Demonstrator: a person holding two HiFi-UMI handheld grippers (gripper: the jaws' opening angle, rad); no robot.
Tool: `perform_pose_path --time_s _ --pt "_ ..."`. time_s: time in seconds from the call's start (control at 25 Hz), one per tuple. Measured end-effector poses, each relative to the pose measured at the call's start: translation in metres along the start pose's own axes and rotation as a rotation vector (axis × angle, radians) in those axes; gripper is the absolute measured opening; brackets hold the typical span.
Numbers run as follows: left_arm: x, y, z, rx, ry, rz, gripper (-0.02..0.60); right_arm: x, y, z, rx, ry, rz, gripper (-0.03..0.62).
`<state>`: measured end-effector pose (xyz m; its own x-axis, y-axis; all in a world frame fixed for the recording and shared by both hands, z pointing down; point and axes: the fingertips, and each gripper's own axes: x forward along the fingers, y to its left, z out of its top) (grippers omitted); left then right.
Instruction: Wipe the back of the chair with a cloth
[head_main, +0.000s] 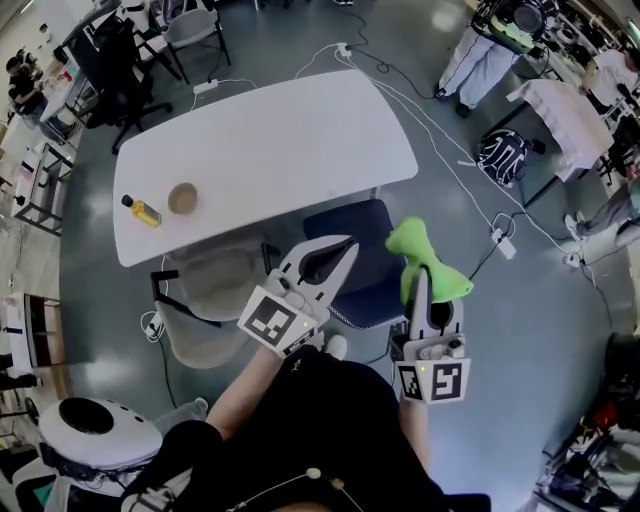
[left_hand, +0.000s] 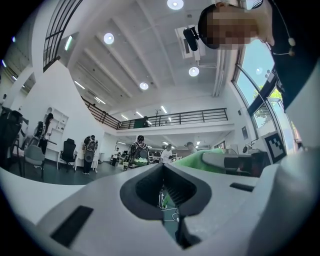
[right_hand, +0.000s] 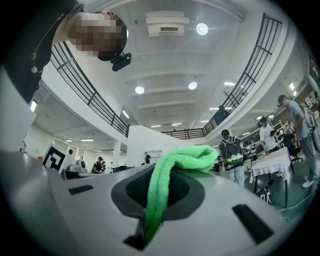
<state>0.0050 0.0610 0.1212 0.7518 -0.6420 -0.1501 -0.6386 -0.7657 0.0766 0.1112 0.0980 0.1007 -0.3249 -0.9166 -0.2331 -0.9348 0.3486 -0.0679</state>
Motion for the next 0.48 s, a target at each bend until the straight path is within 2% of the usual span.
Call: perform_pose_path --time_s 0.48 --pt "-0.005 -0.008 0.001 0.009 -0.005 0.007 0.005 -0.009 0.002 0.002 0.004 0.003 0.010 0.017"
